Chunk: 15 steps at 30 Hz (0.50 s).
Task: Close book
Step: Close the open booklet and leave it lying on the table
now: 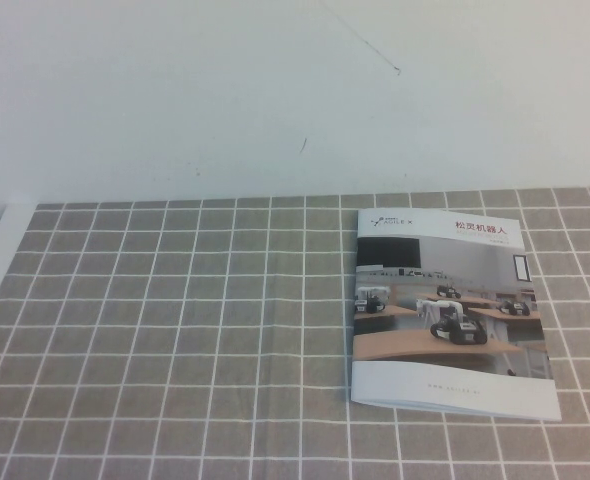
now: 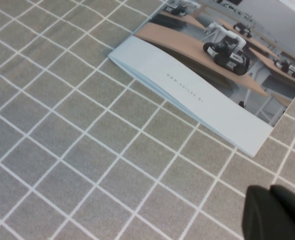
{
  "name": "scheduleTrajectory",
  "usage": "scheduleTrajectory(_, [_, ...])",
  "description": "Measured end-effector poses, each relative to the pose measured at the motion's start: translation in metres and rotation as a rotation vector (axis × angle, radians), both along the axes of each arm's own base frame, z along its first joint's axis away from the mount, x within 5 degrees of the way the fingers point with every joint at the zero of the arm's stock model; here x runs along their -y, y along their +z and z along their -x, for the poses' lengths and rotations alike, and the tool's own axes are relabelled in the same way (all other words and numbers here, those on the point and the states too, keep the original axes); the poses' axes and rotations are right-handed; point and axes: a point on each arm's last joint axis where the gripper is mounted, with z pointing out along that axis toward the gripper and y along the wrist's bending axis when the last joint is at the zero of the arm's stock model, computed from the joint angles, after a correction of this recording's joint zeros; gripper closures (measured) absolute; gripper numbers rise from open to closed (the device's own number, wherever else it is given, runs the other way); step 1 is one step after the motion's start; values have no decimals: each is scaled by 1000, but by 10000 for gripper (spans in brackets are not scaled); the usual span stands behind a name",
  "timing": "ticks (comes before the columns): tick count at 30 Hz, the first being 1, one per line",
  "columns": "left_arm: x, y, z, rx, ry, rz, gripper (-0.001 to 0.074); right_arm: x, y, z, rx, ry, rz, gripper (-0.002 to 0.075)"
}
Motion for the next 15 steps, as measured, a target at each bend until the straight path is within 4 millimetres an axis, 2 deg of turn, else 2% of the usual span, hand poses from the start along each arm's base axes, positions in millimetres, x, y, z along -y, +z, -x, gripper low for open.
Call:
scheduleTrajectory(3, [-2, -30, 6, 4, 40, 15, 736, 0, 0, 0, 0, 0, 0, 729])
scheduleTrajectory(11, [-2, -100, 0, -149, 85, 66, 737, 0, 0, 0, 0, 0, -2, 729])
scheduleTrajectory(13, [-1, -109, -2, -148, 86, 75, 737, 0, 0, 0, 0, 0, -2, 729])
scheduleTrajectory(15, [-1, -108, -3, -111, 84, 78, 737, 0, 0, 0, 0, 0, -2, 729])
